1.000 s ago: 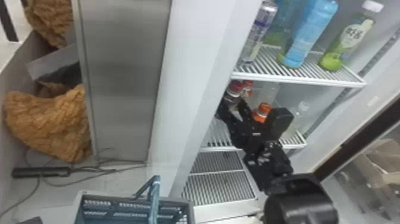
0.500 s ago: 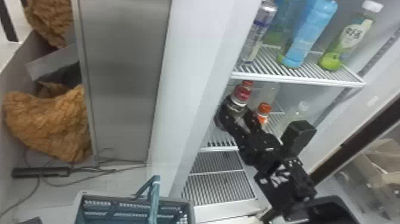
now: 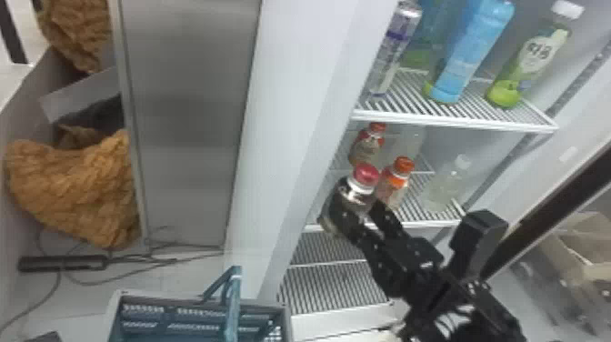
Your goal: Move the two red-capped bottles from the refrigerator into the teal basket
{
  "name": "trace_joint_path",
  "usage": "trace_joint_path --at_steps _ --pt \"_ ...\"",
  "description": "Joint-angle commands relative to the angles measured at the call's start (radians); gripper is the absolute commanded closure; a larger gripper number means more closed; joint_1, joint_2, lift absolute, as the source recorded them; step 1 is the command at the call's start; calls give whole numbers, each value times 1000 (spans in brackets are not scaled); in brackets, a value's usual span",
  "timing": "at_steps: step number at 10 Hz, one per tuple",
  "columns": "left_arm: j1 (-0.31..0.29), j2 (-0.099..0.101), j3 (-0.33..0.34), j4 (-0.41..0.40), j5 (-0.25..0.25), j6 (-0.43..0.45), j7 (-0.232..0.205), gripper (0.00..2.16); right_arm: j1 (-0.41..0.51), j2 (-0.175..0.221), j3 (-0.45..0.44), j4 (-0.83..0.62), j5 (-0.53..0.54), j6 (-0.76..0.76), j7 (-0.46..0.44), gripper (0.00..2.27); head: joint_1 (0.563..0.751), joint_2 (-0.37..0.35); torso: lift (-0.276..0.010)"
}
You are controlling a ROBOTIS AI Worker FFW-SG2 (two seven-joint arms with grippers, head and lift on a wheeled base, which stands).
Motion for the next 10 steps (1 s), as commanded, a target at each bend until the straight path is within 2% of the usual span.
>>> trace_joint_path --at_steps 1,4,6,8,10 --pt "0 0 1 0 0 0 -1 1159 76 10 -21 -102 -11 106 0 828 695 -350 -224" --pt "5 0 5 0 -2 0 -5 1159 187 39 -75 -200 -21 238 40 826 695 -350 -224" --pt "7 0 7 0 -2 0 -5 1159 221 25 -77 -232 -23 376 80 828 695 -350 -224" --pt "7 0 7 0 -2 0 -5 1159 214 25 -57 -212 -27 464 117 828 695 -350 -224" --pt "5 0 5 0 -2 0 -5 1159 152 13 -15 -128 -31 508 178 828 695 -350 -224"
